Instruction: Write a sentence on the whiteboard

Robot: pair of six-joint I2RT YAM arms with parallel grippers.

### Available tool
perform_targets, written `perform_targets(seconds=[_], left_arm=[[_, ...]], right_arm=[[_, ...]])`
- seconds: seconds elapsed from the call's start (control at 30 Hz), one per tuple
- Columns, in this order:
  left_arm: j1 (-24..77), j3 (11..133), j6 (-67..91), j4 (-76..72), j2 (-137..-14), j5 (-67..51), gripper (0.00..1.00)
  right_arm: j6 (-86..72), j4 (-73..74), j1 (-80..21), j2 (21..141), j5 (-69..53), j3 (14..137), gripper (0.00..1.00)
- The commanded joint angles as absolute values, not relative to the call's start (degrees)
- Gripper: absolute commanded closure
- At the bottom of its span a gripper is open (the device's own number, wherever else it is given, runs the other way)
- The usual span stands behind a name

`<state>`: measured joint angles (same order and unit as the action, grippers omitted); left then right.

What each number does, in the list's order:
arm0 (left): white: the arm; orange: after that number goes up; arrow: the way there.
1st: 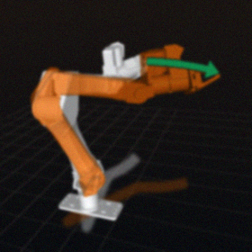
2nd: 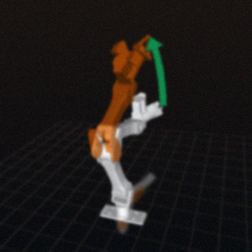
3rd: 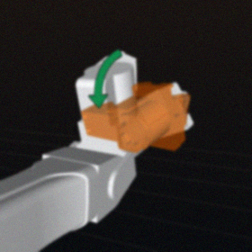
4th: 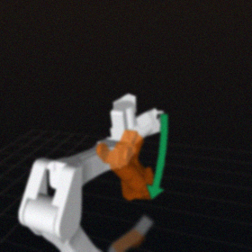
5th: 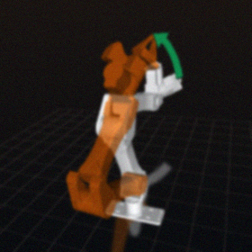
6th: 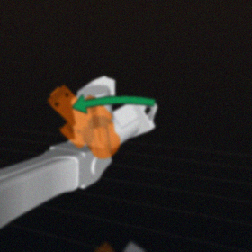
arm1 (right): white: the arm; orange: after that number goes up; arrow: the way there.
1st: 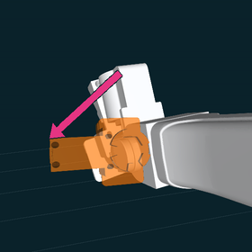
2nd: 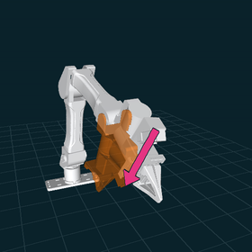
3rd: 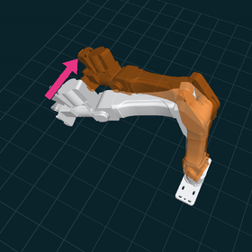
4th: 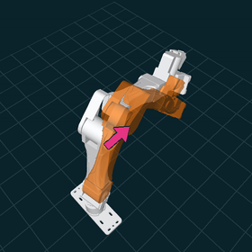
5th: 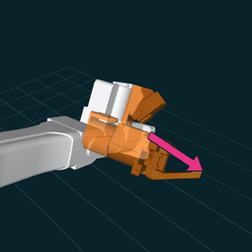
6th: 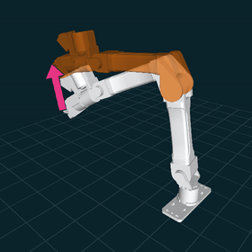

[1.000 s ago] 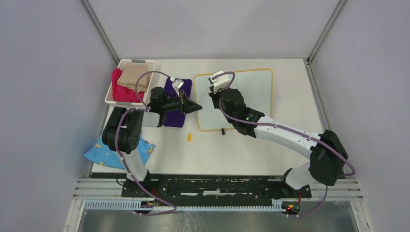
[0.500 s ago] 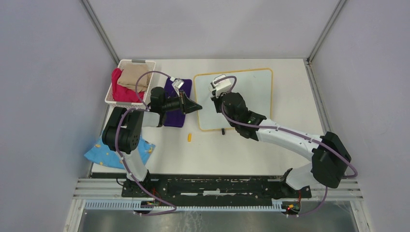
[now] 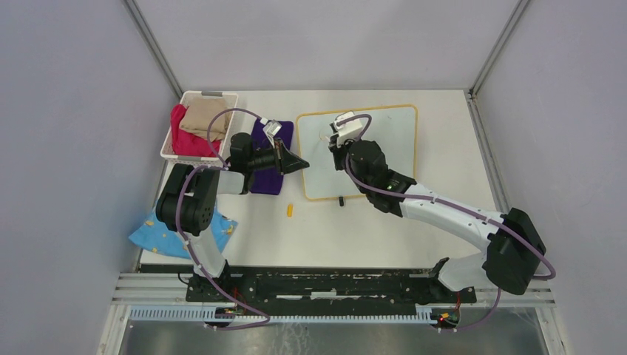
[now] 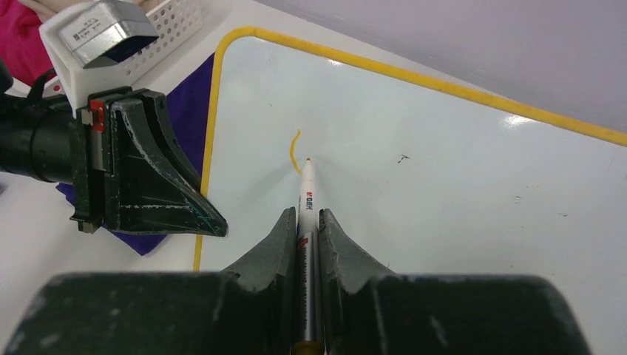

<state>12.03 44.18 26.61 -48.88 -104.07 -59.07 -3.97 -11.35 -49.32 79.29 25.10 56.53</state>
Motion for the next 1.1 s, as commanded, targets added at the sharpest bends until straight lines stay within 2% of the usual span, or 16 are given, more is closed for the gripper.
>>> perform_targets(seconds=[0.0, 0.5, 1.07], left_arm=[[12.0, 44.7, 22.9, -46.2, -103.1, -57.4, 0.98], [12.1, 44.7, 22.9, -46.2, -103.0, -57.4, 0.98], [12.1, 44.7, 22.8, -46.0, -102.8, -57.3, 0.98]], right_arm=[[-4.4, -15.4, -48.8, 77.5, 24.9, 58.7, 1.00], [-5.3, -15.6, -46.8, 80.8, 23.3, 60.6, 1.00], [-6.6, -13.3, -46.8, 80.6, 22.3, 56.7, 1.00]])
